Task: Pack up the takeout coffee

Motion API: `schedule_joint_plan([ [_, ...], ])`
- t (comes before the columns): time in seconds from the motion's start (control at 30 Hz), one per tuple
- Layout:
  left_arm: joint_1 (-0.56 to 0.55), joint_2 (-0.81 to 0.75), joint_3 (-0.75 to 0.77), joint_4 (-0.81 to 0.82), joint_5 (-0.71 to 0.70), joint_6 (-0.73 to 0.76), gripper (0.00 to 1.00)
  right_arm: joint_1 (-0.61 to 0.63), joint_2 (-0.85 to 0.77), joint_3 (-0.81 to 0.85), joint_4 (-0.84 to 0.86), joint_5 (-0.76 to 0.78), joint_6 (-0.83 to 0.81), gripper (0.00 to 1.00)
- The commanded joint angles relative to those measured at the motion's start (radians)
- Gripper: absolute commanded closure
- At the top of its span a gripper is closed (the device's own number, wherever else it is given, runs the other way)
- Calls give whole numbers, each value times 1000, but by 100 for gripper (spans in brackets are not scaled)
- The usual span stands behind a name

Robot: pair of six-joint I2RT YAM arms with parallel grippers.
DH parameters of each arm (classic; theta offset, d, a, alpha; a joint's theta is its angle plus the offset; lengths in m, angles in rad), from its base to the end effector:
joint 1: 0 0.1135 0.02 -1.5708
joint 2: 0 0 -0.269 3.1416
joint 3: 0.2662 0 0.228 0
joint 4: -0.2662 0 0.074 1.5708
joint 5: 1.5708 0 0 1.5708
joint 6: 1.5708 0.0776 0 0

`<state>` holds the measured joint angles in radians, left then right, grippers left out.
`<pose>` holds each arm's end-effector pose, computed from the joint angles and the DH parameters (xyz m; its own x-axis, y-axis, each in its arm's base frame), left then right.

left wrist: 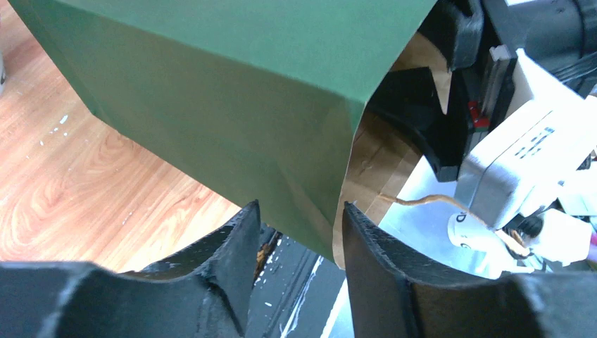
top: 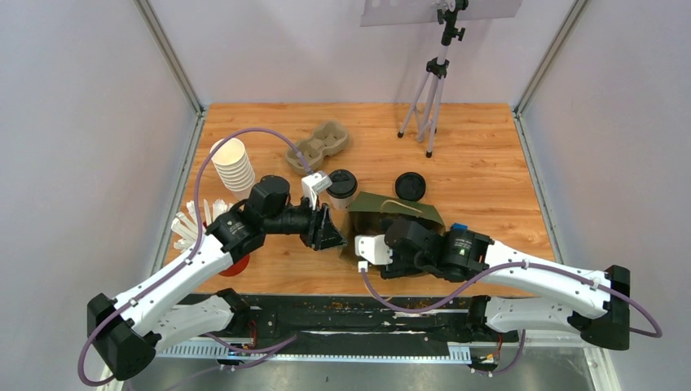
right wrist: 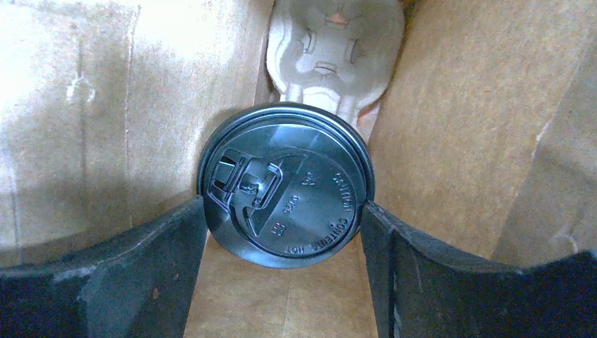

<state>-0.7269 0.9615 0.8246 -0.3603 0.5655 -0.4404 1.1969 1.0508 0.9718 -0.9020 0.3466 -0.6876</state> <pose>0.1329 -0.1738 0.2969 -0.7116 0.1512 -0.6861 0.6740 0.4227 -0.6059 0.0947 0.1692 0.2672 0.2773 -0.9275 -0.2506 -0.8159 -0.0896 -0.5712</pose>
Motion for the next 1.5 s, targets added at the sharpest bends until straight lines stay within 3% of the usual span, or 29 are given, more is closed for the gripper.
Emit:
schedule_joint_plan([
  [0.0, -5, 25, 75, -18, -23, 49, 42, 11, -18, -9, 20, -9, -19, 38],
  [0.23, -6, 53, 95, 1, -19, 62, 39, 14, -23, -30, 64, 35, -55, 38],
  [0.43, -21, 61, 104, -21, -16, 78, 44, 15, -41, -18, 97, 106, -63, 38],
  [0.6, -28, 60, 94, -7, -13, 83, 51, 14, -37, 8, 55, 95, -68, 37],
  [0.8, -29, 59, 115, -17, -16, 102, 82, 14, -46, 2, 42, 61, -76, 38],
  [0.9, -29, 49, 135, -35, -27, 124, 91, 14, -46, 2, 44, 55, -88, 38],
  [1.17, -29, 49, 114, -2, 52, 139, 98, 13, -69, -25, 125, 70, -184, 37],
  [1.47, -29, 44, 81, -8, 91, 175, 98, -16, -54, -72, 132, 26, -195, 36],
])
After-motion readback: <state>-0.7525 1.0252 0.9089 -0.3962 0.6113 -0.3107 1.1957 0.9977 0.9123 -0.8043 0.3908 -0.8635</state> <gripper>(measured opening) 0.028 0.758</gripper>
